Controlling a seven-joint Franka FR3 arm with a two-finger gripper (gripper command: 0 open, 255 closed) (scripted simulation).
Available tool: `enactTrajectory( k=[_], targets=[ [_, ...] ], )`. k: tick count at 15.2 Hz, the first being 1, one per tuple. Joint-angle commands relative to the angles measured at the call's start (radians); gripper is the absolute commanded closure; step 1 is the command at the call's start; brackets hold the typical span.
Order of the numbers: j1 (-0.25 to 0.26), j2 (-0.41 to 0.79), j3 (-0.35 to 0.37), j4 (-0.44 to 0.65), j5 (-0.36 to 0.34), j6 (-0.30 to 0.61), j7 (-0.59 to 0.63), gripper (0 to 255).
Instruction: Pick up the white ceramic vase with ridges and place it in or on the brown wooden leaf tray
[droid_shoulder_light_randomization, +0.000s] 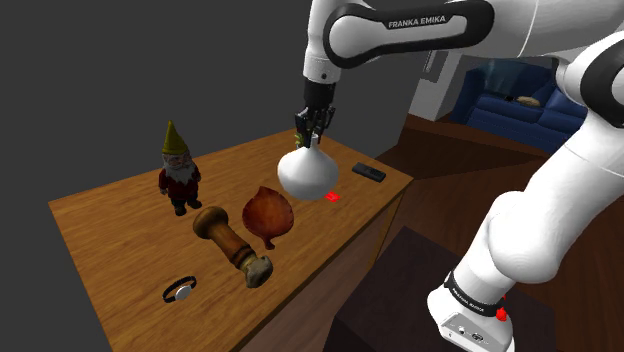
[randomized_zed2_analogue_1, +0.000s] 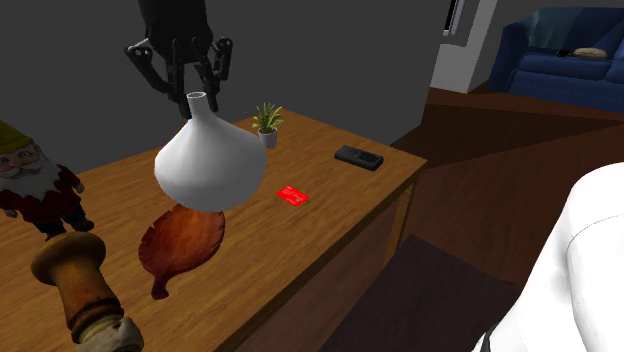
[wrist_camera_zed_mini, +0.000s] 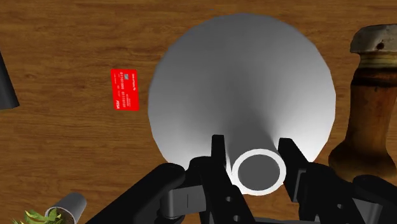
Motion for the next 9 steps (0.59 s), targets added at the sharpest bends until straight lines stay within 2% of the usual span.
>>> enactTrajectory(
  k=[1,6,8,9],
  targets=[
    [0.007,0.062,0.011,0.097,-0.006,-0.034,0.021,255],
    [0.037,0.247,0.041,0.389,-0.03,-0.143,0.083,255],
    [0.056,0.346,0.052,0.552,-0.047,-0.208,0.11,255],
    [0.056,0.342,0.051,0.534,-0.046,-0.193,0.109,255]
  ],
)
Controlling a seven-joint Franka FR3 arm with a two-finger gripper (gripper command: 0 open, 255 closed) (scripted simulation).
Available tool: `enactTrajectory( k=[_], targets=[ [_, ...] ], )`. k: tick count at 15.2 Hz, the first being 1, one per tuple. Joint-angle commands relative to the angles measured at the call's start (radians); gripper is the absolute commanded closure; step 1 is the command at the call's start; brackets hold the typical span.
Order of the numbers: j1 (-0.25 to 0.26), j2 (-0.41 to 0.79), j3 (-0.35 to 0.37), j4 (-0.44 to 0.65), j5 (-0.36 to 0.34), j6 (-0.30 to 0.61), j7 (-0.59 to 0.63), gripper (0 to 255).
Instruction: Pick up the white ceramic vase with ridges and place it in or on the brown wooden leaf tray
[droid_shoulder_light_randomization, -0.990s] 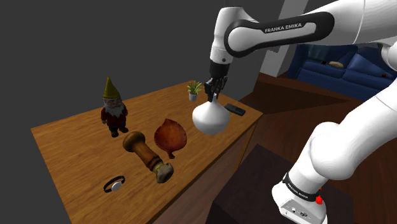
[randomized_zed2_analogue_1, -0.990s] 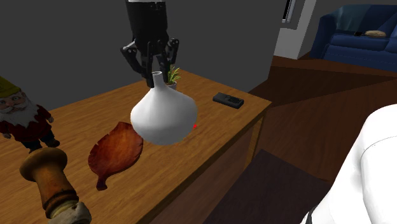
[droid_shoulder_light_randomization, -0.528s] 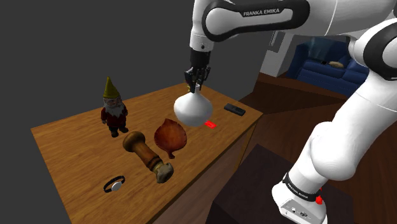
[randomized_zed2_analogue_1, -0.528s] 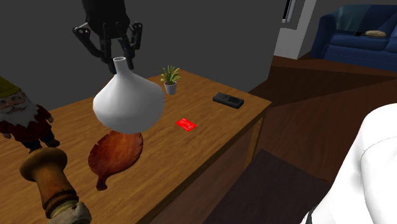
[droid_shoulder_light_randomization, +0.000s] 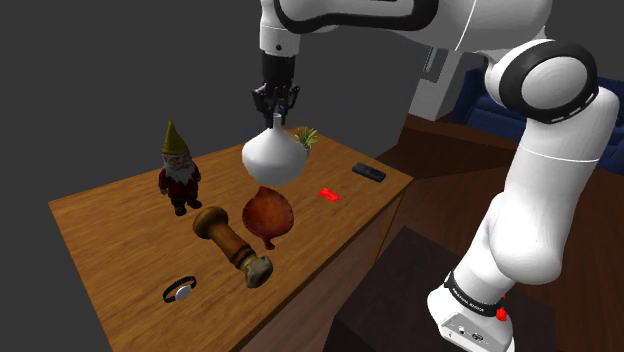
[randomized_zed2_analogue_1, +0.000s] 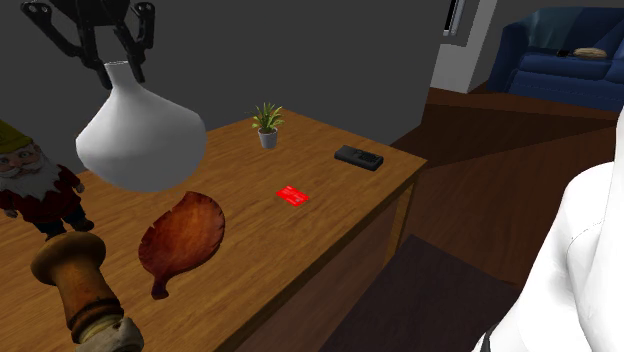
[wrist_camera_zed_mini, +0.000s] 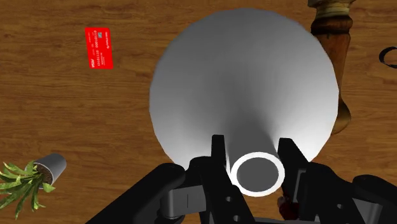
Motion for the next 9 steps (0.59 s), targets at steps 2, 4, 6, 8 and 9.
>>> enactTrajectory(
  k=[2,4,6,8,9],
  targets=[
    [0.003,0.02,0.001,0.0,-0.003,0.021,0.005,255],
    [0.002,0.016,0.001,-0.033,-0.003,0.05,0.005,255],
    [0.001,0.012,0.0,-0.065,-0.002,0.078,0.005,255],
    [0.001,0.01,0.0,-0.095,-0.002,0.106,0.005,255],
    [0.0,0.009,0.0,-0.109,-0.002,0.12,0.005,255]
  ],
)
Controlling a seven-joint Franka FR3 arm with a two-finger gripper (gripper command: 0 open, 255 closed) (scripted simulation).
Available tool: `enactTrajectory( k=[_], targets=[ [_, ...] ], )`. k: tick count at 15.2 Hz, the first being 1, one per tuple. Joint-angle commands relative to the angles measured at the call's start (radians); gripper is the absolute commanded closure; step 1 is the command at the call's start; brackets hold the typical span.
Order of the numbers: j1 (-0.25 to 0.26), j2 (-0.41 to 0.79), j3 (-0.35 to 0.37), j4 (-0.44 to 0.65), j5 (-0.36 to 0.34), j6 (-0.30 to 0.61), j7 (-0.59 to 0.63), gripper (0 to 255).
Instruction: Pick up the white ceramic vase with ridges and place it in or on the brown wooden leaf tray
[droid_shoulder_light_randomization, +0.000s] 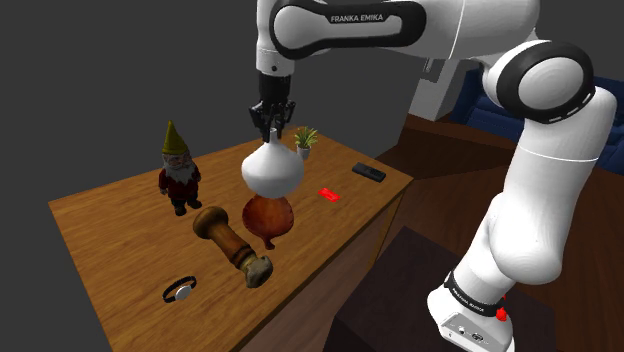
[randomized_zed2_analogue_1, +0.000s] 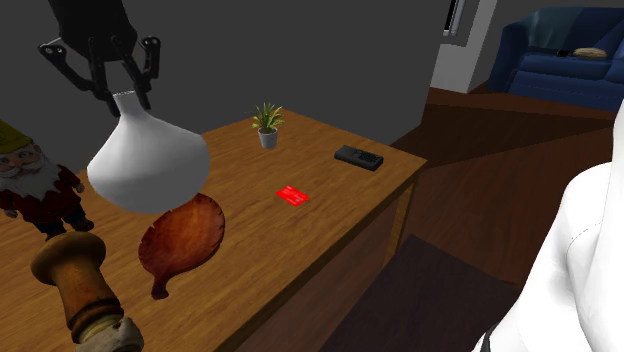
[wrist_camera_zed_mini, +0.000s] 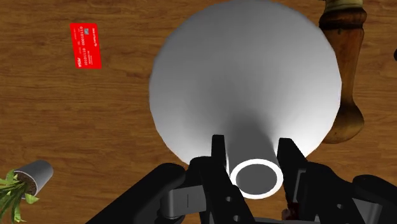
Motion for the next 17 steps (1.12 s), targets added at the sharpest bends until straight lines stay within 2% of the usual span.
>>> enactTrajectory(
  k=[1,17],
  targets=[
    [-0.001,-0.002,0.0,-0.028,0.0,0.029,0.0,255],
    [-0.002,0.022,-0.003,-0.213,-0.005,0.236,0.004,255]
  ],
)
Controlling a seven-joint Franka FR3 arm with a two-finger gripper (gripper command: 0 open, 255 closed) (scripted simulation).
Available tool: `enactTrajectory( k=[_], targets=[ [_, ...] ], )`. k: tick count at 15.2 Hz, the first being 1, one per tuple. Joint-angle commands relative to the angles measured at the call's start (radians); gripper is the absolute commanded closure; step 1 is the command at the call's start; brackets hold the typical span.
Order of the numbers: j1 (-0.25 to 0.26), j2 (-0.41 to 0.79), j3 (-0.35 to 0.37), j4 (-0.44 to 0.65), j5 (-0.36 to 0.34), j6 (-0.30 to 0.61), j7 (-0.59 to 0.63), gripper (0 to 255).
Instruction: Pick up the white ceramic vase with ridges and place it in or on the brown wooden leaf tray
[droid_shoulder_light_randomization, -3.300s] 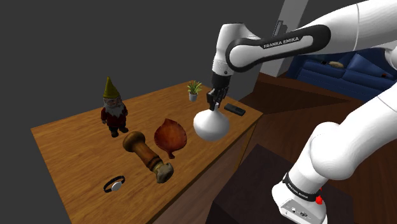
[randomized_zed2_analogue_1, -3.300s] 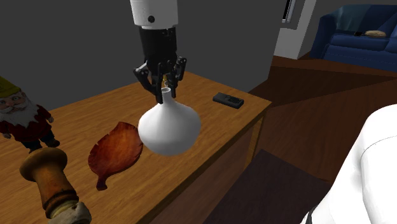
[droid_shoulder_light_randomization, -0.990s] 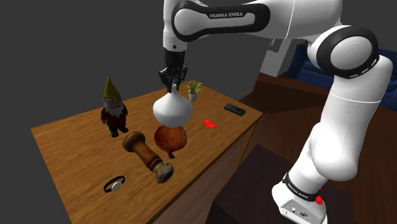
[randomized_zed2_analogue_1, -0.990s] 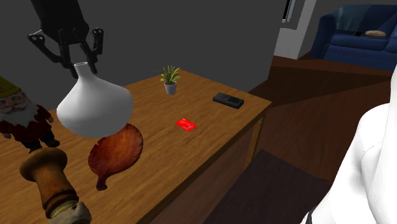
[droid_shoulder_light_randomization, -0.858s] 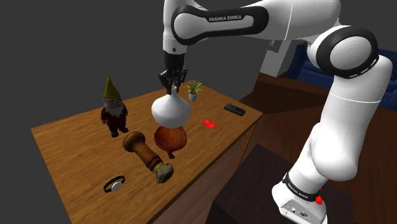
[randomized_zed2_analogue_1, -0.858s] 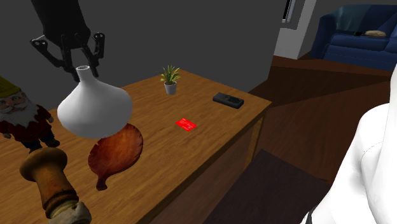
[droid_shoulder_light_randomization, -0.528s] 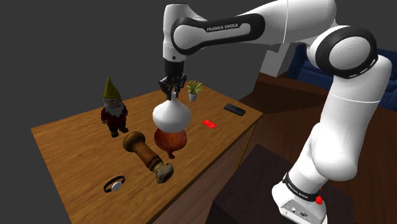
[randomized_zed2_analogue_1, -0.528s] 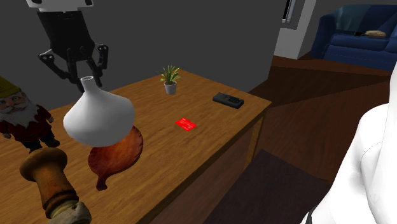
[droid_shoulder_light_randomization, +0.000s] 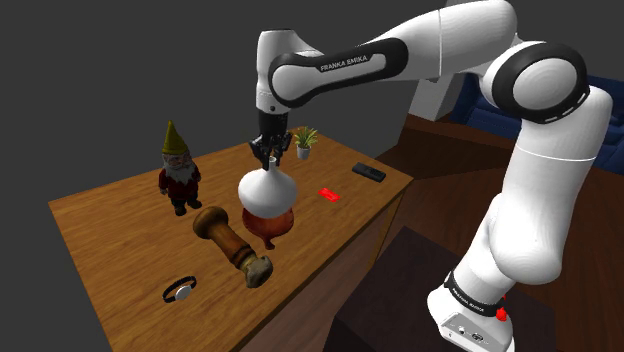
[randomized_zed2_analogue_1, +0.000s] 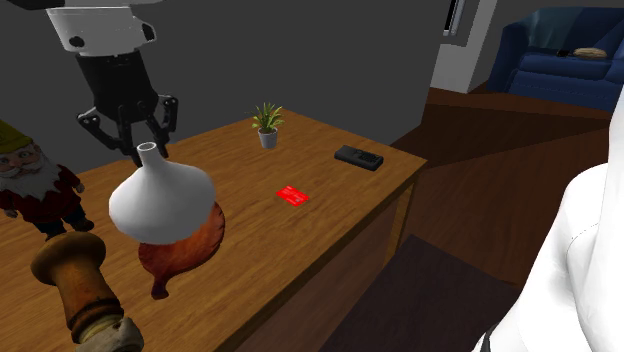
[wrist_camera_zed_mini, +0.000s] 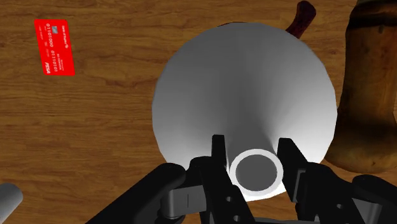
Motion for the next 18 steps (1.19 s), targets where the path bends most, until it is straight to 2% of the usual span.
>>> enactTrajectory(
  k=[1,10,11,16,18],
  targets=[
    [0.001,0.008,0.0,-0.016,-0.002,0.026,0.001,255],
    [0.001,0.013,-0.001,-0.029,-0.003,0.044,0.002,255],
    [0.001,0.013,-0.001,-0.029,-0.003,0.044,0.002,0],
    [0.001,0.013,-0.001,-0.029,-0.003,0.044,0.002,0],
    [0.0,-0.003,0.0,0.017,0.0,-0.018,0.0,0]
  ],
)
